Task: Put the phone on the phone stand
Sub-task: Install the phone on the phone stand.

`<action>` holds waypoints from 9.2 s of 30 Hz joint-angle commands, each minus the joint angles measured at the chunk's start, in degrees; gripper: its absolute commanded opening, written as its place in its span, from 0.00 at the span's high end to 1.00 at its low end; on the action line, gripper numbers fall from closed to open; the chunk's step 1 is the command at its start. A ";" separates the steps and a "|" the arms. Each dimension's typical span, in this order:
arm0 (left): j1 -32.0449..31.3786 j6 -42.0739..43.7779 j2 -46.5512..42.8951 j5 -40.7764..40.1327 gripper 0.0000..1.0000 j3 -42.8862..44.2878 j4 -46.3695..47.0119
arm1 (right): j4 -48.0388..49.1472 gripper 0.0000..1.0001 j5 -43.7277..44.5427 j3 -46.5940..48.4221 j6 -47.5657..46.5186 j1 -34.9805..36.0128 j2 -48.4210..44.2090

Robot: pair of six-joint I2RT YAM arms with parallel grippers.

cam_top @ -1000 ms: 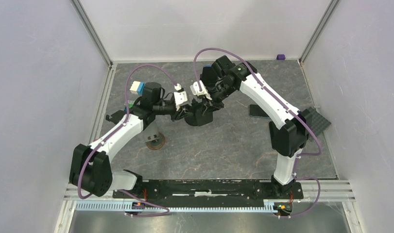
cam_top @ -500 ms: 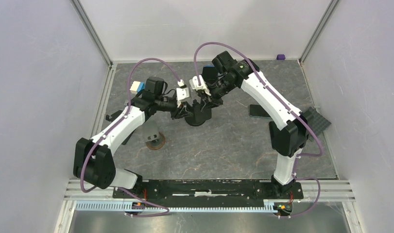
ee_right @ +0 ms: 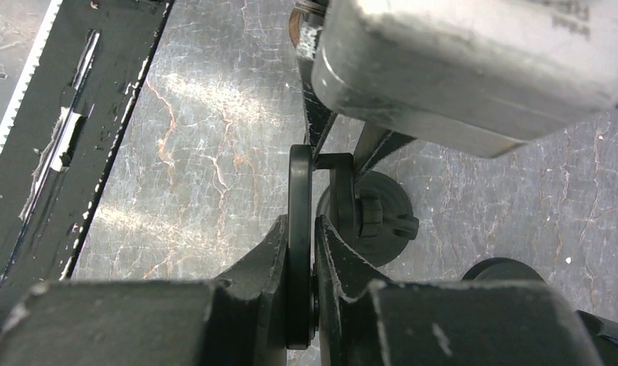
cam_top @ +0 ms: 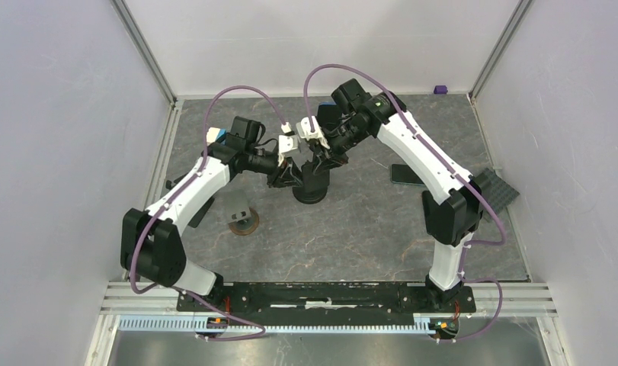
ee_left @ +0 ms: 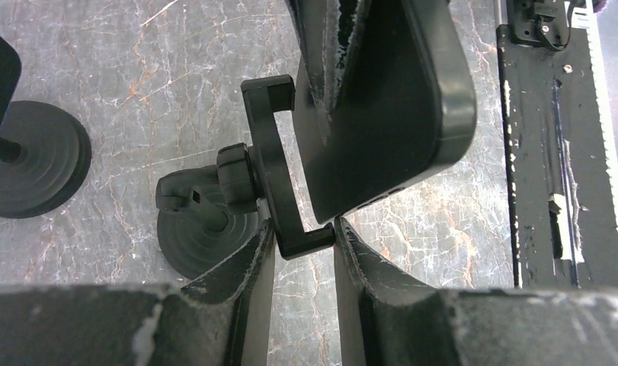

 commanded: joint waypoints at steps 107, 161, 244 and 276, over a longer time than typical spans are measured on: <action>-5.86 -23.06 -1.61 -16.89 0.98 -3.80 15.27 | 7.06 1.00 8.06 4.91 6.09 -2.32 6.59; -1.50 2.19 15.21 4.32 0.49 15.70 3.93 | -0.04 1.00 -2.99 -6.61 -0.92 -7.12 -3.24; -4.52 8.53 10.31 2.60 0.98 15.98 -24.07 | -0.79 1.00 -4.81 -1.60 -3.79 0.09 0.80; -6.04 -7.99 6.74 -6.36 0.98 10.73 -11.19 | 6.19 1.00 11.86 -3.07 6.23 -1.48 0.59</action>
